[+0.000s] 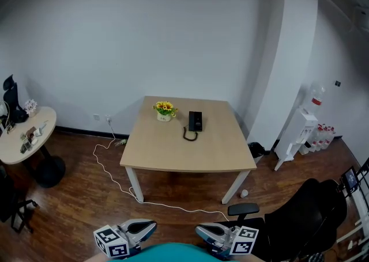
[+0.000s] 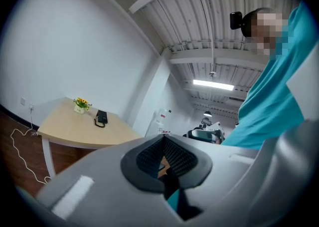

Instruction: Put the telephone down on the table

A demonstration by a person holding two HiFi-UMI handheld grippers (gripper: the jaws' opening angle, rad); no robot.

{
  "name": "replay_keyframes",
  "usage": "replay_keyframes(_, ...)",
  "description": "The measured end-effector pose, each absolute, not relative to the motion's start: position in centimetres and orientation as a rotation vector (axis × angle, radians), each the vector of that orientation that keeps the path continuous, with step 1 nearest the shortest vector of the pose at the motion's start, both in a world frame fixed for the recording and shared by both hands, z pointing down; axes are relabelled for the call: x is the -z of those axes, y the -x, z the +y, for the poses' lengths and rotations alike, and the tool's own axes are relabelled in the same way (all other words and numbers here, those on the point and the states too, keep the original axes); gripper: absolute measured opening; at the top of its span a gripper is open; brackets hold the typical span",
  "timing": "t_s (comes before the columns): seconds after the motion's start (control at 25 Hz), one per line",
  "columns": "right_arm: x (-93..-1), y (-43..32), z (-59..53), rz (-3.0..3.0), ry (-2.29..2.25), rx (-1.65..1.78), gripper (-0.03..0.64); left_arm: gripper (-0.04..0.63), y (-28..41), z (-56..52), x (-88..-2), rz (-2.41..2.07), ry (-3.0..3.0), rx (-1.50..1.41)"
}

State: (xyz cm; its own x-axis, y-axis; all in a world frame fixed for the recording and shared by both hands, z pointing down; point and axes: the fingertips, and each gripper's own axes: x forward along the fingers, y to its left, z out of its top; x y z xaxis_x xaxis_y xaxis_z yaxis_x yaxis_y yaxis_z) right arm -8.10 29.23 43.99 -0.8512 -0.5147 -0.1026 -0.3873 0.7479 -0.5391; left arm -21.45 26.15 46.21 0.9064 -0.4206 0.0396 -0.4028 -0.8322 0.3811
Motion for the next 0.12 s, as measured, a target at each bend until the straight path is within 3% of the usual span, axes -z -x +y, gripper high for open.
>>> replay_keyframes(0.12, -43.96, 8.22, 29.18, 2.698, 0.706, 0.759, 0.0, 0.005, 21.74, 25.96, -46.23, -0.614, -2.679, 0.069)
